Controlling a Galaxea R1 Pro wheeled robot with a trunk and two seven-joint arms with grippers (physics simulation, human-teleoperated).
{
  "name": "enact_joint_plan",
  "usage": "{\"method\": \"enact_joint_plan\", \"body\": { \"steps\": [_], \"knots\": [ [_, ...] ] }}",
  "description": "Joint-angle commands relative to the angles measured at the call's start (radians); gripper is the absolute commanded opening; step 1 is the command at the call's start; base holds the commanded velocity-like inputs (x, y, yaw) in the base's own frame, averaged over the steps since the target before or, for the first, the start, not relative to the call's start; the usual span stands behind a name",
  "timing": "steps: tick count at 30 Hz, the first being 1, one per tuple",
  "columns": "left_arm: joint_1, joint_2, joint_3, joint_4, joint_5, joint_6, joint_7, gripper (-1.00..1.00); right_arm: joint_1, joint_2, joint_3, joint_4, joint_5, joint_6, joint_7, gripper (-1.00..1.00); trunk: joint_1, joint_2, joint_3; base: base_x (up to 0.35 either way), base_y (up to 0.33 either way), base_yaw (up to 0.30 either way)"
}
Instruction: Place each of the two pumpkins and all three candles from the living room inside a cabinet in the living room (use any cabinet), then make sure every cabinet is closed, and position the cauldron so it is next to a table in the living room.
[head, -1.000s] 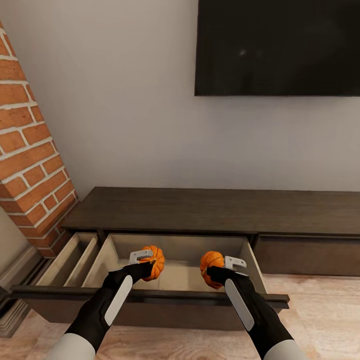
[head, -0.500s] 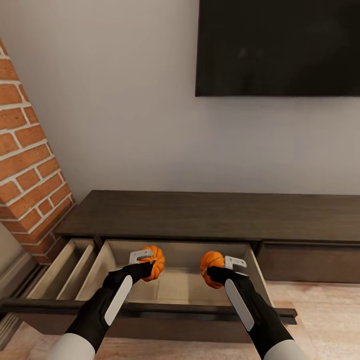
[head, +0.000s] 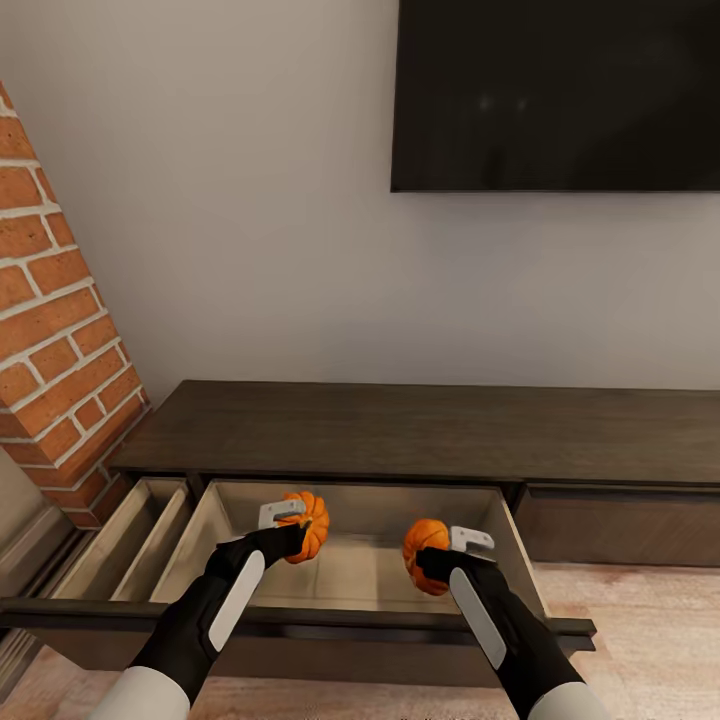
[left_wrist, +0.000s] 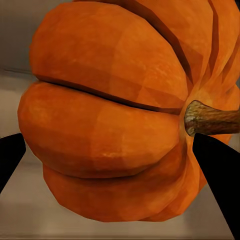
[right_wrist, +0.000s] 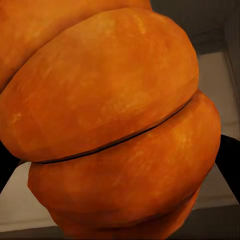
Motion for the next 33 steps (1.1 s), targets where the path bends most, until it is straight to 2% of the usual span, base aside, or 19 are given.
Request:
{"method": "enact_joint_plan", "body": {
  "steps": [1,4,17,29,33],
  "knots": [
    [-0.001,0.001,-0.001,-0.002,0.009,0.007,0.01,-1.0,-0.001,0.0,0.003,0.004,-0.009,-0.001,-0.01,-1.0,0.004,-0.008,-0.004,0.0,0.0,0.0],
    [-0.001,0.001,0.0,-0.002,0.013,0.012,0.01,-1.0,-0.001,0.0,0.003,0.008,-0.01,-0.017,-0.01,-1.0,0.005,-0.008,-0.016,0.0,0.0,0.0],
    [-0.001,-0.002,0.0,0.002,0.014,0.014,0.014,-1.0,-0.001,0.0,-0.002,0.016,-0.017,-0.193,-0.013,-1.0,0.011,-0.011,-0.066,0.0,0.0,0.0],
    [-0.001,-0.002,-0.002,0.002,0.009,0.012,0.014,-1.0,-0.001,0.0,-0.002,0.014,-0.018,-0.185,-0.014,-1.0,0.016,-0.014,-0.112,0.0,0.0,0.0],
    [-0.001,-0.002,-0.003,0.002,0.005,0.012,0.014,-1.0,-0.001,0.0,-0.002,0.014,-0.018,-0.183,-0.013,-1.0,0.016,-0.014,-0.112,0.0,0.0,0.0]
  ]
}}
